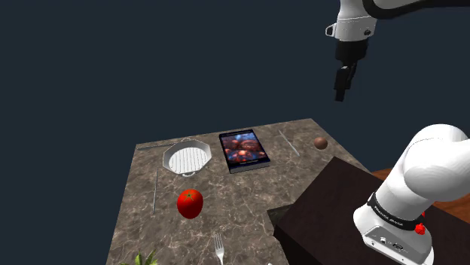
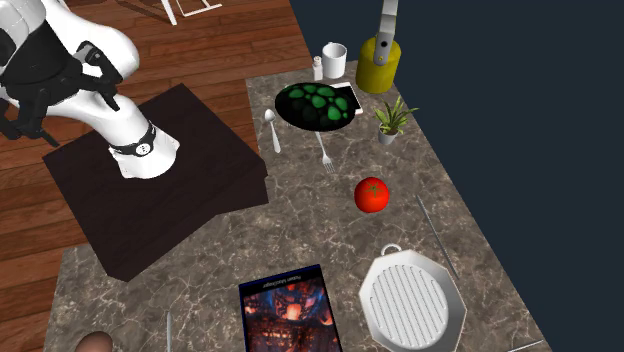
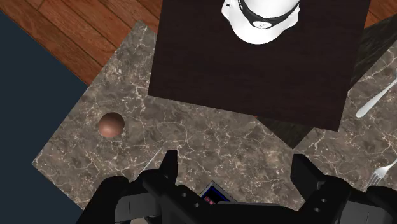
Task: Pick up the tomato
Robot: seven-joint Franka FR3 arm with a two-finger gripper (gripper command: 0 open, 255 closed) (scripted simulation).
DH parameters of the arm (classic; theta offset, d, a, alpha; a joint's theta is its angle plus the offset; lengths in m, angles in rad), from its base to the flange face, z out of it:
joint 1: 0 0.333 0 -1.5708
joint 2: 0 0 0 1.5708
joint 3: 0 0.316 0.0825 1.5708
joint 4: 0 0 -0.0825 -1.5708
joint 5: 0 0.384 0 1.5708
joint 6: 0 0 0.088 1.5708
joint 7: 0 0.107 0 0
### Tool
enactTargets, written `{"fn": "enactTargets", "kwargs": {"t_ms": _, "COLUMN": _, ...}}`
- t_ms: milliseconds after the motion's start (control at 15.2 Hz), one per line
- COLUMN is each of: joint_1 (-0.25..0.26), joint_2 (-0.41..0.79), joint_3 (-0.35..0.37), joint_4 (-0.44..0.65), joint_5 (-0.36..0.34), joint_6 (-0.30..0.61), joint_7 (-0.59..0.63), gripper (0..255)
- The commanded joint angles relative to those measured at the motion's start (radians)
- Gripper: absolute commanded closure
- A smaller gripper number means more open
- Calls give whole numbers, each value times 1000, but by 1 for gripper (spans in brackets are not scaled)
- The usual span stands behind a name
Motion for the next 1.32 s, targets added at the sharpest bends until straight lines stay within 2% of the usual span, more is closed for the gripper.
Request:
{"fn": "enactTargets", "kwargs": {"t_ms": 0, "joint_1": 0, "joint_2": 0, "joint_3": 0, "joint_4": 0, "joint_5": 0, "joint_6": 0, "joint_7": 0, "gripper": 0}}
{"fn": "enactTargets", "kwargs": {"t_ms": 660, "joint_1": 90, "joint_2": 76, "joint_3": 53, "joint_4": -220, "joint_5": 109, "joint_6": 415, "joint_7": 39, "gripper": 0}}
{"fn": "enactTargets", "kwargs": {"t_ms": 1254, "joint_1": 186, "joint_2": 300, "joint_3": 115, "joint_4": -298, "joint_5": 203, "joint_6": 832, "joint_7": 52, "gripper": 0}}
